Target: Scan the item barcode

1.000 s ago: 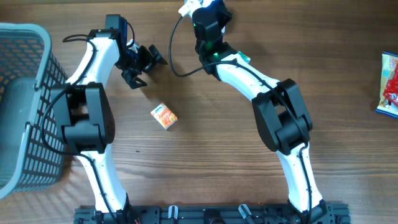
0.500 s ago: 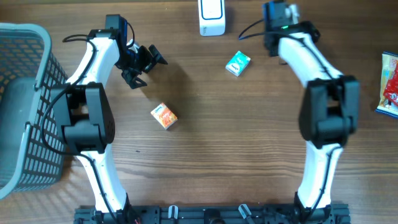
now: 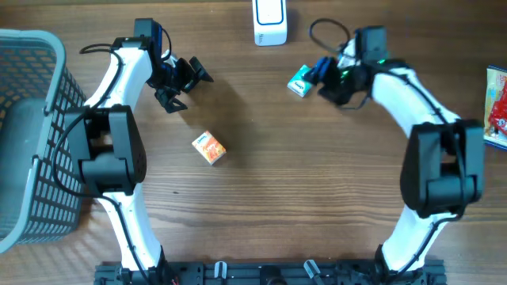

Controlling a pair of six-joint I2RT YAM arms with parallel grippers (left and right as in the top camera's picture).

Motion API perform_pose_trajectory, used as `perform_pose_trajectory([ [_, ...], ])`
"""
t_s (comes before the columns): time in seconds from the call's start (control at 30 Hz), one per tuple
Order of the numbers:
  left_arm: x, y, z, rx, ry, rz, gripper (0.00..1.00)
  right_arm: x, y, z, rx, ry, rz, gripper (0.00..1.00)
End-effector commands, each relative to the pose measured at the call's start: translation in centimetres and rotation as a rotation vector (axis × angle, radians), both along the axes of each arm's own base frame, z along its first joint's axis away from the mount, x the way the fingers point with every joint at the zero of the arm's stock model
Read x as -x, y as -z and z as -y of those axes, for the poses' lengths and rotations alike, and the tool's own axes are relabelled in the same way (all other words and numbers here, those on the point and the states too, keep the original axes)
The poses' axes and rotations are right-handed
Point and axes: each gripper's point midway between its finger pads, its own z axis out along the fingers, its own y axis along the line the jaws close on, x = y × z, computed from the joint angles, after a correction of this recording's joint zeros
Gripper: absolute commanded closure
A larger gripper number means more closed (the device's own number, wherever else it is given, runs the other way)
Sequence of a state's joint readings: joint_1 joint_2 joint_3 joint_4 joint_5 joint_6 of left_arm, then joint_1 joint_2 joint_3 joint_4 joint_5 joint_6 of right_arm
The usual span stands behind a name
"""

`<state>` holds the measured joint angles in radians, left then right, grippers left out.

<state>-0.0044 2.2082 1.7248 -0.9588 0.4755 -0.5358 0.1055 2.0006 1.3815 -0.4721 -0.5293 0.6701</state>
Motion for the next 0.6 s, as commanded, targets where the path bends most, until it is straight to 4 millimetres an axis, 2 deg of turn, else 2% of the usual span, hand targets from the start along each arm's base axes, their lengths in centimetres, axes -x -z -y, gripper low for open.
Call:
perform_pose_trajectory([
  [0.0, -0.1, -0.9, -0.1, -0.004, 0.008, 0.025, 0.00, 0.9, 2.7, -1.8, -0.045, 0.168, -0.113, 0.45],
  [0.07, -0.1, -0.9, -0.1, -0.004, 0.008, 0.025, 0.00, 1.1, 4.4, -0.5, 0.092, 0.259, -0.114, 0.47],
  [0.23, -0.1, -0.9, -0.1, -0.004, 0.008, 0.025, 0.00, -0.2, 4.6, 1.6, 0.214, 0.326, -0.041, 0.46],
  [0.37, -0.1, -0.9, -0.1, -0.004, 0.008, 0.025, 0.00, -1.6, 5.0, 1.3, 0.205, 0.317, 0.018, 0.46],
  [0.53, -0.1, -0.9, -0.1, -0.004, 0.008, 0.025, 0.00, -2.0, 7.7, 0.5, 0.176, 0.292, 0.002, 0.46],
  [0.57, -0.1, -0.9, -0.1, -0.004, 0.008, 0.025, 0.00, -1.9, 8.0, 0.6, 0.180, 0.287, 0.001, 0.49],
])
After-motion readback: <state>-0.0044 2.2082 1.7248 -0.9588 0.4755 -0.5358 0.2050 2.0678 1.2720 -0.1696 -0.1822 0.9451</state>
